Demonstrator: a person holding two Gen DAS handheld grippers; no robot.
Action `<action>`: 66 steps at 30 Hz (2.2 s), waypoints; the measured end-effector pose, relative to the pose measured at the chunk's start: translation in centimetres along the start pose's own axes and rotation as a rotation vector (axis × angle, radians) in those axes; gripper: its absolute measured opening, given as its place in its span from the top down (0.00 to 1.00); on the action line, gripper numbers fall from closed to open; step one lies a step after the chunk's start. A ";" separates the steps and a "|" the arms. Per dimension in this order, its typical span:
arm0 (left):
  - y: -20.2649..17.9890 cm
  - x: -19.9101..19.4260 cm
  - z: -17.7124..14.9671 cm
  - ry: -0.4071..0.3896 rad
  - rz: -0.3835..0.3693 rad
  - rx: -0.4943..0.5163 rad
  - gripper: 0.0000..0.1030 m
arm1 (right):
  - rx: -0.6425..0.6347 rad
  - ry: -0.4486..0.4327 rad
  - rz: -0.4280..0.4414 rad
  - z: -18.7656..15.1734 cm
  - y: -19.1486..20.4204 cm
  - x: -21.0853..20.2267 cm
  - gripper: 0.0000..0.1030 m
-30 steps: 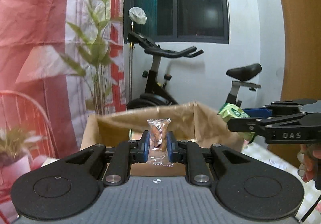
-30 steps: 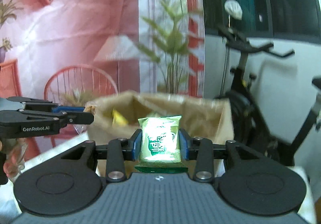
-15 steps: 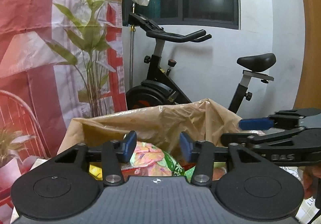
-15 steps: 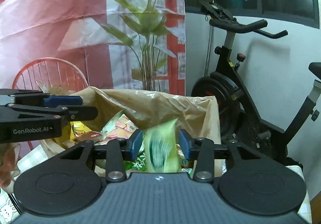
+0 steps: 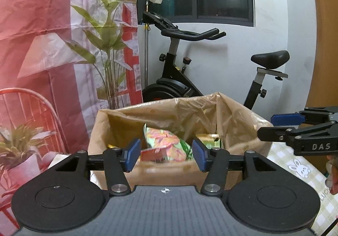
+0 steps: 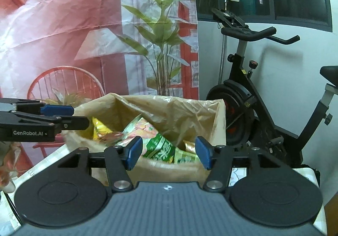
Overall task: Organize snacks
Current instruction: 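Move both tools back down to the snacks beside the box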
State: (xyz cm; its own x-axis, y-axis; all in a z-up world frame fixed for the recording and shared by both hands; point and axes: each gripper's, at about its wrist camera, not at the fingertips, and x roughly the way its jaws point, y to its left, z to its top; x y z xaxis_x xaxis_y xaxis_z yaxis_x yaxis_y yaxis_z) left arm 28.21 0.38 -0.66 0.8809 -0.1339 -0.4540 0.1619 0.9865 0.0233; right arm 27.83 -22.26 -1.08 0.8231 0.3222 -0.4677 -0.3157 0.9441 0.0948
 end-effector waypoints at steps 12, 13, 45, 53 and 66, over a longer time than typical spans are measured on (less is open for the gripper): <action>0.1 -3.8 -3.8 0.029 0.015 -0.026 0.41 | 0.028 0.018 0.024 -4.1 1.1 -4.5 0.39; 0.1 -4.0 -4.1 0.032 0.014 -0.024 0.41 | 0.030 0.023 0.027 -4.5 1.2 -4.6 0.39; 4.8 -2.7 -10.5 0.122 0.017 -0.091 0.41 | 0.091 0.186 0.143 -11.8 6.2 0.9 0.39; 9.3 -1.4 -11.9 0.169 0.049 -0.123 0.41 | 0.092 0.257 0.197 -13.1 8.7 5.2 0.39; 12.8 2.4 -14.4 0.197 0.023 -0.219 0.46 | 0.025 0.349 0.122 -13.1 12.2 13.5 0.39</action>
State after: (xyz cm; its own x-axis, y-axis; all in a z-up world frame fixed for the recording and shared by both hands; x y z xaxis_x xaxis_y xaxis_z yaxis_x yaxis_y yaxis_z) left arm 26.01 14.07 -14.24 0.7767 -0.1117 -0.6200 0.0245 0.9888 -0.1474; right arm 28.87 -7.28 -17.73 0.5682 0.3940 -0.7225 -0.3866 0.9028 0.1883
